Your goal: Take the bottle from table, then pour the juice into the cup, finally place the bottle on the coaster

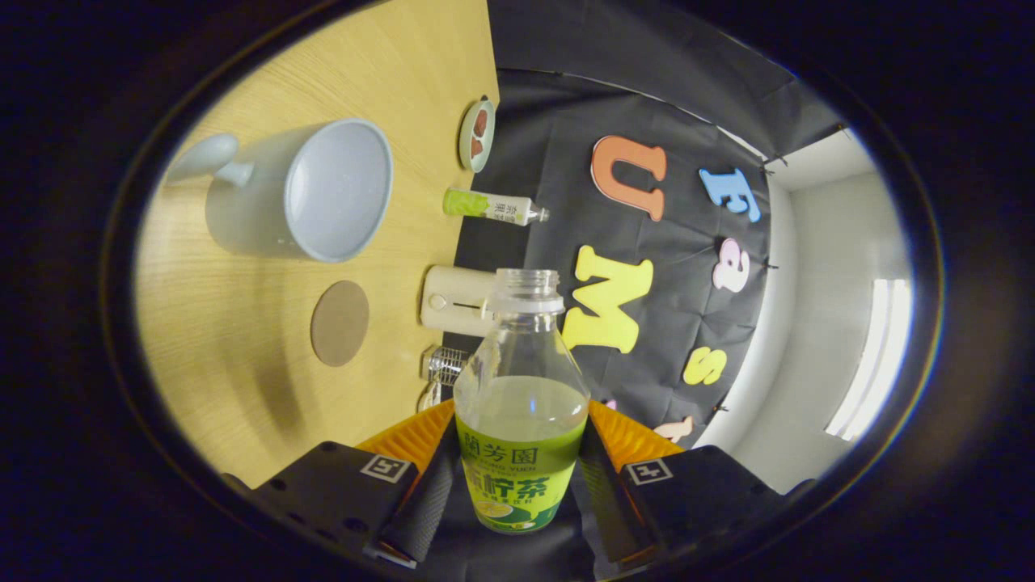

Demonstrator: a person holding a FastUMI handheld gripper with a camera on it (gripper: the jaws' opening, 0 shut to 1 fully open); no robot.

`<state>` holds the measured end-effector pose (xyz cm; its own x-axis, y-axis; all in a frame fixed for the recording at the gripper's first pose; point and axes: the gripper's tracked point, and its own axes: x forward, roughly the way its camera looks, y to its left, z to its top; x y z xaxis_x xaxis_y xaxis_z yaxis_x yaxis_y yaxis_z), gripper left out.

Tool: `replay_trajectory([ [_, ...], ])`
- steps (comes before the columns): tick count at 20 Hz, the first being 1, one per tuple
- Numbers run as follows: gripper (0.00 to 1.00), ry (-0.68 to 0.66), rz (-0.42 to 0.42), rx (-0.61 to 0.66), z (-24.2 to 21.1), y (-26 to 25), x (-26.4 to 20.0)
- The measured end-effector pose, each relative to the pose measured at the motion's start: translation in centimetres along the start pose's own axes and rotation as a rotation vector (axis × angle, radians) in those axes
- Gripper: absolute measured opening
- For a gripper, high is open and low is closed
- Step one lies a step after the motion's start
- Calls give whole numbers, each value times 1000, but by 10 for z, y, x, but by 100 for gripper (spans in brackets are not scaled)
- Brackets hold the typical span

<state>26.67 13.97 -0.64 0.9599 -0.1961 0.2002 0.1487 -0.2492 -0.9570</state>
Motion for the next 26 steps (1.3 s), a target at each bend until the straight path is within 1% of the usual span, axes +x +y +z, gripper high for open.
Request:
replay_trajectory([
  [4,82,13,0,-70,-2,-2,-2],
  [9,82,29,3,-120,-1,-3,-4],
  [21,82,39,-45,-197,-7,-29,1],
  [26,82,43,-56,-193,-15,-36,2],
])
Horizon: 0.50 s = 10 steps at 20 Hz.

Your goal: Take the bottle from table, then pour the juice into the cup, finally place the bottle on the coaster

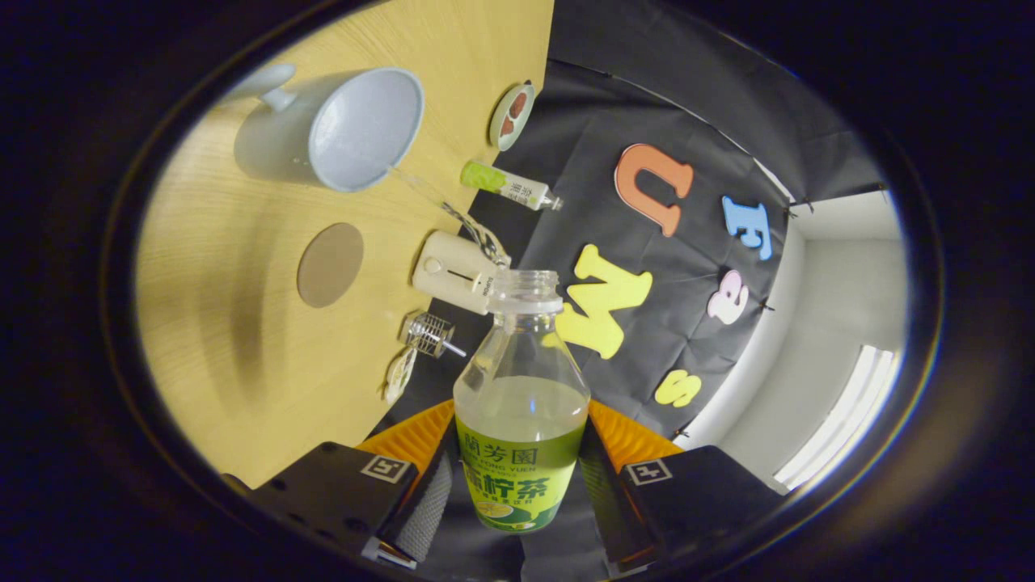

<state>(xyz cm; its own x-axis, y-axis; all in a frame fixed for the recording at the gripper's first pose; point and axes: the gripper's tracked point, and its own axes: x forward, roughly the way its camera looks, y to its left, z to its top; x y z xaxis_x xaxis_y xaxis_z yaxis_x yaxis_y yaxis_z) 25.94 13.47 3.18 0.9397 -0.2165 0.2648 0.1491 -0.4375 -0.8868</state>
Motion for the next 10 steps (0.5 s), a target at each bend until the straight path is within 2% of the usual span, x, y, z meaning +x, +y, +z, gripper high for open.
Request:
replay_trajectory([
  [10,82,-19,-31,-28,2,-9,-3],
])
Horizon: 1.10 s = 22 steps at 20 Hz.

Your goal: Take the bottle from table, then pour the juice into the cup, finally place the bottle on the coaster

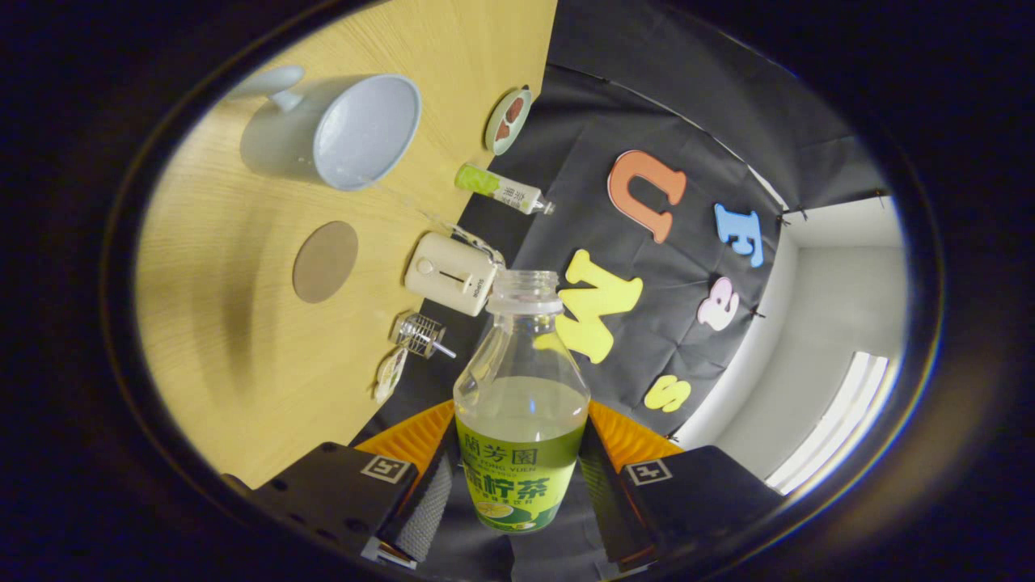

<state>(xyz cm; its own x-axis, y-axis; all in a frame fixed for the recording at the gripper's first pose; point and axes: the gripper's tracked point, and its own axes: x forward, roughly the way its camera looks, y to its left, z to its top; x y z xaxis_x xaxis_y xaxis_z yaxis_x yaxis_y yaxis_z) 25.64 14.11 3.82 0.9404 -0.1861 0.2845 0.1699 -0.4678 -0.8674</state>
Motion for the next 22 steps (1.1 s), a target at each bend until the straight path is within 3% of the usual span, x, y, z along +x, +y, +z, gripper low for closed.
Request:
replay_trajectory([
  [22,81,-22,-49,-162,11,-20,-2],
])
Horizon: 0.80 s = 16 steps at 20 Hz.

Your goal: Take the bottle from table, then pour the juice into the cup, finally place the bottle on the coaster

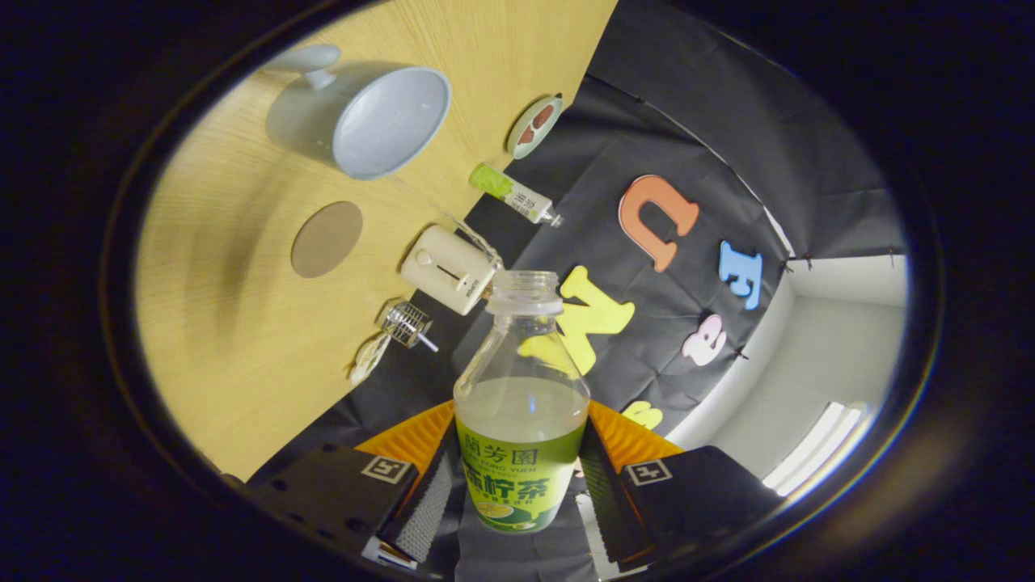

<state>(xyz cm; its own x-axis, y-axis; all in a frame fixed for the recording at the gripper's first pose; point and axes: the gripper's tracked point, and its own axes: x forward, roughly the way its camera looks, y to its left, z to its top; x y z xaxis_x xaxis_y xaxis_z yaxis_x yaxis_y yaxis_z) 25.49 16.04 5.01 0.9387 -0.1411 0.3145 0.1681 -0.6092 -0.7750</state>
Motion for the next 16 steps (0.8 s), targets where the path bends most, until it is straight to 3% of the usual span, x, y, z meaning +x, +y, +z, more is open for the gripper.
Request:
replay_trajectory([
  [16,81,-7,-24,-151,13,-21,1],
])
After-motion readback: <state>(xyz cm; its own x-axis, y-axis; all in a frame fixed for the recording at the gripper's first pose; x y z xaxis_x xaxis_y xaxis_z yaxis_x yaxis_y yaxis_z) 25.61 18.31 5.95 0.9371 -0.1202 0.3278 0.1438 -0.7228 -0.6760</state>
